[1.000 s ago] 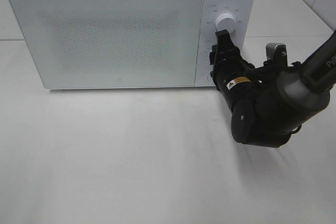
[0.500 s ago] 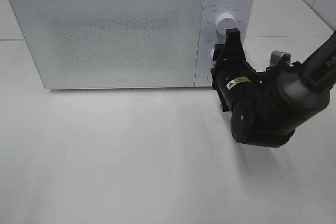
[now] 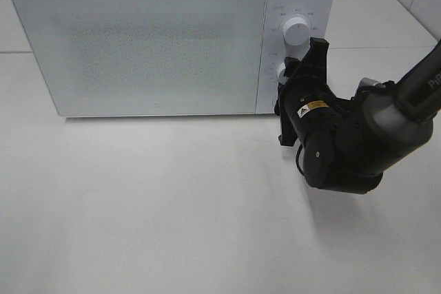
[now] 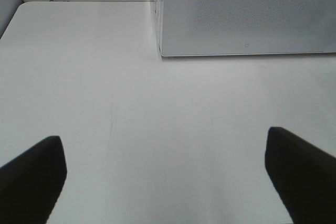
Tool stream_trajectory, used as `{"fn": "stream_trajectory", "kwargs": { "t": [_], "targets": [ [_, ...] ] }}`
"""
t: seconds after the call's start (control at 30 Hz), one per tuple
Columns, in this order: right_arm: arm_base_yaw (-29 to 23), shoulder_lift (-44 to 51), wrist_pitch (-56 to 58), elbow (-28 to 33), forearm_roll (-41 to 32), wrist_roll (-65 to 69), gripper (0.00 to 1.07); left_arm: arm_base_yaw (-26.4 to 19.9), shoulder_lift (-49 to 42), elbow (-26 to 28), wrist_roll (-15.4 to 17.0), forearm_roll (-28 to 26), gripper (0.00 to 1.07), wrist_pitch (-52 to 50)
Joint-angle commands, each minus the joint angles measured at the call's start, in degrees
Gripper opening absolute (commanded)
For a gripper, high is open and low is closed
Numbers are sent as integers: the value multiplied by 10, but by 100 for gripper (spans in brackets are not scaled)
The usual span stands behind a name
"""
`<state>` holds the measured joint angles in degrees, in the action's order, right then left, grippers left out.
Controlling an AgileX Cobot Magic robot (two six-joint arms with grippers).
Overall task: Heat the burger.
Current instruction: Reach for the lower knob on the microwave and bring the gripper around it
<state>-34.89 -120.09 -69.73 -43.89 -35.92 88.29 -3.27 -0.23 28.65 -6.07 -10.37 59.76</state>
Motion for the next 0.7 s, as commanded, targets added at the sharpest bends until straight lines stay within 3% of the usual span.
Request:
{"fn": "stream_trajectory", "kwargs": {
  "t": [0.03, 0.5, 0.7],
  "targets": [
    [-5, 7, -57, -9, 52, 5, 2, 4, -13, -2, 4, -2, 97, -5],
    [-5, 7, -56, -9, 25, -29, 9, 4, -13, -2, 4, -2, 97, -5],
    [-5, 7, -63, -9, 14, -44, 21, 4, -13, -2, 4, -2, 97, -5]
  ]
}}
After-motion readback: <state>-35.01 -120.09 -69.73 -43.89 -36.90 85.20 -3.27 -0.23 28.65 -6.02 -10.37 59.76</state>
